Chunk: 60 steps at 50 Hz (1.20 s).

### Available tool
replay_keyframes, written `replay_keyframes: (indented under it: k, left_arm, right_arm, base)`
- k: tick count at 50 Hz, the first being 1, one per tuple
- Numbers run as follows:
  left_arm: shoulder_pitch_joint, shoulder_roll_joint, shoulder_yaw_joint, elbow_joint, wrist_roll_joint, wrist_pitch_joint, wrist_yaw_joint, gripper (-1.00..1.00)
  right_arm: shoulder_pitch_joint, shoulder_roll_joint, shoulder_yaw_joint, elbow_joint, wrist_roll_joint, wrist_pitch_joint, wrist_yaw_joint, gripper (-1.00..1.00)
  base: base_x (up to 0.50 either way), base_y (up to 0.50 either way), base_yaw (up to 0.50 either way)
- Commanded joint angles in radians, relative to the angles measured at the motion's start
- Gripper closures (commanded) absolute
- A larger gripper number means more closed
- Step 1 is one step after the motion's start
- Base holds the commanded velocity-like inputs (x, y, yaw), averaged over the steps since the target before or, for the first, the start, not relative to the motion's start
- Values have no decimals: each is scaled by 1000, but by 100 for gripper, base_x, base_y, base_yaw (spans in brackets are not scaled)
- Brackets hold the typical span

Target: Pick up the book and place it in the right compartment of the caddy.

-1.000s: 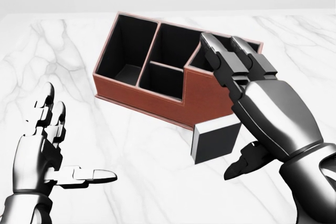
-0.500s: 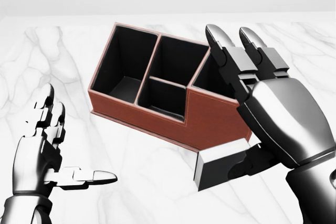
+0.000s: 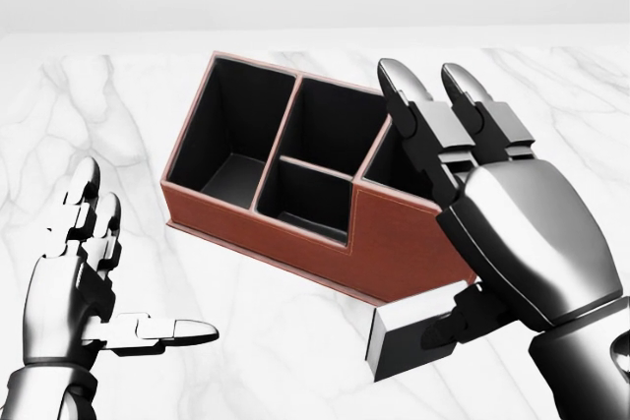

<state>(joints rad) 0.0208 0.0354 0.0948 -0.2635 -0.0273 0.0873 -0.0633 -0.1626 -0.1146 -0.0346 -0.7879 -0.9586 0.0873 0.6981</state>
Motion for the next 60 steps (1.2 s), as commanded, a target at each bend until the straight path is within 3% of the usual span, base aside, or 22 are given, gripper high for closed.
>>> replay_keyframes:
  k: [1, 18, 26, 27, 32, 38, 60]
  left_arm:
    - [-2, 1, 1, 7, -1, 0, 0, -100]
    - [-3, 4, 8, 34, -8, -8, -4, -100]
    - [-8, 7, 16, 50, -15, -16, -3, -100]
    - [-9, 7, 17, 52, -16, -16, -3, -100]
    - [-10, 8, 19, 61, -18, -21, -2, -100]
    - [-11, 9, 17, 72, -18, -29, -1, -100]
    - [-13, 12, 27, 91, -24, -38, 1, -100]
  right_arm:
    - [10, 11, 28, -41, -27, 0, 0, -100]
    - [64, 59, 117, -2, -161, 0, 0, -99]
    - [110, 81, 168, 42, -206, 0, 0, -76]
    - [115, 85, 173, 42, -210, 0, 0, -63]
    - [134, 86, 190, 39, -223, 0, 0, -44]
    - [138, 97, 215, 46, -239, -16, 0, -29]
    - [149, 89, 225, 97, -264, -65, 0, -24]
  base:
    - [0, 0, 0]
    - [0, 0, 0]
    - [0, 0, 0]
    - [0, 0, 0]
    - [0, 0, 0]
    - [0, 0, 0]
    - [0, 0, 0]
